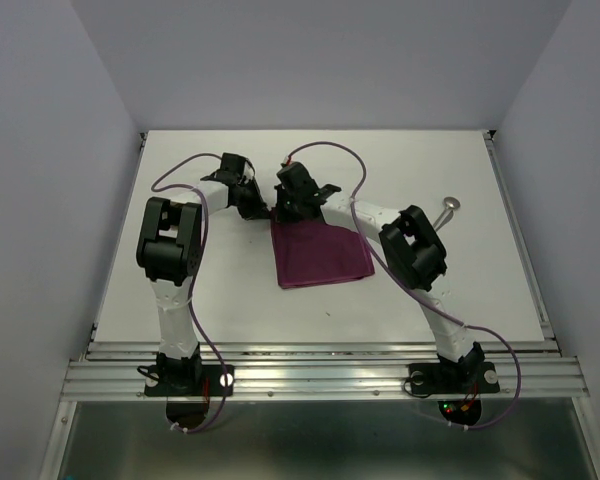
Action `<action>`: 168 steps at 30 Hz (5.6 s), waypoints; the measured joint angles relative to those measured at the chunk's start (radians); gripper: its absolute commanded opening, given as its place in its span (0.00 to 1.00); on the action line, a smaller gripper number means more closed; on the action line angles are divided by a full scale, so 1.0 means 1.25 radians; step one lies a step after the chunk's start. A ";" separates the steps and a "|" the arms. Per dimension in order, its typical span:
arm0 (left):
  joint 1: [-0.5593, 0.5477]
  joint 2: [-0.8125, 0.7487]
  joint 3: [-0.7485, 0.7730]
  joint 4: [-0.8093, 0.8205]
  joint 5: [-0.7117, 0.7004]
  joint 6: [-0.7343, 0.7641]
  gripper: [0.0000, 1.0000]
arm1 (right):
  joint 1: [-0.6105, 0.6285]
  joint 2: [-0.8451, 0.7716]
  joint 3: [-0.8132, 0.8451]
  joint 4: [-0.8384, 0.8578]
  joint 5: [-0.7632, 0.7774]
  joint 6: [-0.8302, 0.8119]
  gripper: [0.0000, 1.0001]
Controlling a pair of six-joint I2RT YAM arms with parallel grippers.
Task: Fold the napkin into a case and place the utensils inside
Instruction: Smooth out the lower triangle-folded napkin at the center of the board, then pick up the lower triangle-folded napkin from the center of the board.
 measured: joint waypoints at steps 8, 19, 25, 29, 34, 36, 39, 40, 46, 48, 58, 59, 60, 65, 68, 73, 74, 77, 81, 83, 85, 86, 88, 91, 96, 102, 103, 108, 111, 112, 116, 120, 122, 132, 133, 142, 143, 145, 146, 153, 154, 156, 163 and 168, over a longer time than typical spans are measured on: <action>0.000 0.008 0.000 0.017 0.020 -0.008 0.00 | 0.001 0.000 0.020 -0.001 -0.002 0.002 0.01; 0.000 0.009 0.000 0.019 0.022 -0.011 0.00 | 0.011 0.000 0.041 -0.003 -0.008 0.003 0.01; 0.005 0.009 0.000 0.020 0.017 -0.013 0.00 | 0.010 0.015 0.045 0.001 -0.040 0.013 0.01; 0.005 0.009 0.000 0.020 0.016 -0.015 0.00 | 0.011 0.045 0.046 0.018 -0.066 0.023 0.01; 0.005 0.009 0.000 0.020 0.013 -0.018 0.00 | 0.010 0.070 0.046 0.030 -0.085 0.036 0.01; 0.005 0.009 0.000 0.020 0.009 -0.020 0.00 | 0.011 0.070 0.046 0.032 -0.085 0.038 0.01; 0.005 0.007 0.000 0.018 -0.002 -0.021 0.01 | 0.011 0.070 0.045 0.034 -0.084 0.042 0.01; 0.005 0.005 0.000 0.015 -0.011 -0.023 0.03 | 0.011 0.070 0.043 0.034 -0.083 0.043 0.01; 0.002 -0.014 0.000 -0.014 -0.079 -0.020 0.23 | 0.011 0.068 0.034 0.048 -0.075 0.046 0.23; 0.002 -0.022 0.000 -0.026 -0.100 -0.019 0.26 | 0.011 0.058 0.020 0.054 -0.066 0.046 0.29; 0.004 -0.098 0.001 -0.051 -0.155 -0.013 0.20 | -0.028 -0.169 -0.153 0.050 0.011 0.034 0.42; 0.004 -0.102 0.001 -0.051 -0.155 -0.013 0.14 | -0.044 -0.207 -0.179 0.058 0.021 0.032 0.42; 0.004 -0.104 0.001 -0.051 -0.154 -0.013 0.11 | -0.057 -0.229 -0.197 0.062 0.026 0.032 0.41; 0.004 -0.104 0.000 -0.049 -0.125 -0.013 0.04 | -0.141 -0.303 -0.299 0.083 0.051 0.027 0.39; 0.003 -0.104 -0.002 -0.047 -0.110 -0.012 0.03 | -0.193 -0.306 -0.359 0.081 0.052 0.024 0.36; -0.006 -0.103 -0.002 -0.046 -0.090 -0.006 0.00 | -0.256 -0.302 -0.387 0.048 0.039 -0.004 0.24; -0.009 -0.099 -0.002 -0.046 -0.088 -0.006 0.00 | -0.259 -0.298 -0.376 0.038 0.039 -0.013 0.20; -0.013 -0.068 0.013 -0.049 -0.090 -0.005 0.00 | -0.256 -0.273 -0.333 0.033 0.030 -0.031 0.14; -0.016 0.002 0.033 -0.044 -0.088 -0.006 0.00 | -0.251 -0.223 -0.273 0.026 0.025 -0.046 0.09; -0.016 0.009 0.045 -0.044 -0.096 -0.007 0.00 | -0.248 -0.195 -0.246 0.018 0.027 -0.053 0.08; -0.016 0.015 0.053 -0.046 -0.098 -0.006 0.00 | -0.248 -0.172 -0.228 0.013 0.030 -0.057 0.06; -0.016 0.017 0.056 -0.047 -0.099 -0.006 0.00 | -0.249 -0.160 -0.221 0.012 0.033 -0.059 0.06; -0.016 0.020 0.061 -0.047 -0.101 -0.004 0.00 | -0.252 -0.130 -0.200 0.005 0.048 -0.060 0.05; -0.016 0.021 0.065 -0.049 -0.104 0.001 0.00 | -0.259 -0.093 -0.177 0.001 0.062 -0.058 0.05; -0.016 0.024 0.073 -0.056 -0.109 0.014 0.00 | -0.264 -0.064 -0.138 -0.001 0.069 -0.060 0.05; -0.018 0.024 0.102 -0.098 -0.140 0.040 0.00 | -0.264 -0.067 -0.136 -0.003 0.069 -0.060 0.06; -0.018 0.024 0.108 -0.105 -0.147 0.044 0.00 | -0.264 -0.075 -0.147 -0.002 0.069 -0.060 0.06; -0.023 0.014 0.152 -0.143 -0.185 0.062 0.00 | -0.269 -0.180 -0.220 -0.022 0.081 -0.060 0.09; -0.031 -0.009 0.164 -0.160 -0.195 0.065 0.00 | -0.280 -0.260 -0.260 -0.017 0.094 -0.060 0.08; -0.037 -0.019 0.169 -0.164 -0.199 0.066 0.00 | -0.284 -0.277 -0.269 -0.013 0.096 -0.060 0.08; -0.066 -0.046 0.181 -0.169 -0.202 0.069 0.00 | -0.311 -0.321 -0.349 0.023 0.100 -0.053 0.08; -0.097 -0.051 0.185 -0.175 -0.202 0.072 0.03 | -0.323 -0.302 -0.427 0.021 0.096 -0.048 0.07; -0.114 -0.051 0.185 -0.183 -0.202 0.073 0.04 | -0.323 -0.290 -0.449 0.020 0.086 -0.047 0.07; -0.180 -0.050 0.225 -0.215 -0.204 0.077 0.16 | -0.317 -0.296 -0.503 0.094 0.012 -0.030 0.06; -0.185 -0.049 0.232 -0.217 -0.204 0.077 0.18 | -0.314 -0.301 -0.515 0.107 0.004 -0.025 0.06; -0.236 -0.020 0.289 -0.243 -0.212 0.079 0.33 | -0.217 -0.391 -0.652 0.157 -0.042 0.036 0.05; -0.242 -0.013 0.297 -0.248 -0.213 0.079 0.35 | -0.210 -0.400 -0.663 0.156 -0.045 0.041 0.06; -0.254 -0.001 0.312 -0.255 -0.217 0.079 0.39 | -0.196 -0.417 -0.685 0.154 -0.052 0.049 0.07; -0.260 0.010 0.323 -0.262 -0.221 0.080 0.41 | -0.191 -0.432 -0.699 0.148 -0.050 0.053 0.09; -0.317 0.056 0.379 -0.300 -0.258 0.088 0.62 | -0.280 -0.543 -0.752 0.117 0.003 0.052 0.37; -0.329 0.063 0.393 -0.310 -0.270 0.089 0.63 | -0.312 -0.556 -0.758 0.117 0.007 0.052 0.40; -0.351 0.083 0.423 -0.323 -0.287 0.091 0.68 | -0.367 -0.571 -0.767 0.117 0.009 0.048 0.47; -0.420 0.171 0.562 -0.368 -0.353 0.101 0.69 | -0.453 -0.593 -0.776 0.103 0.015 0.033 0.52; -0.453 0.244 0.647 -0.402 -0.415 0.108 0.69 | -0.457 -0.604 -0.776 0.101 0.013 0.025 0.53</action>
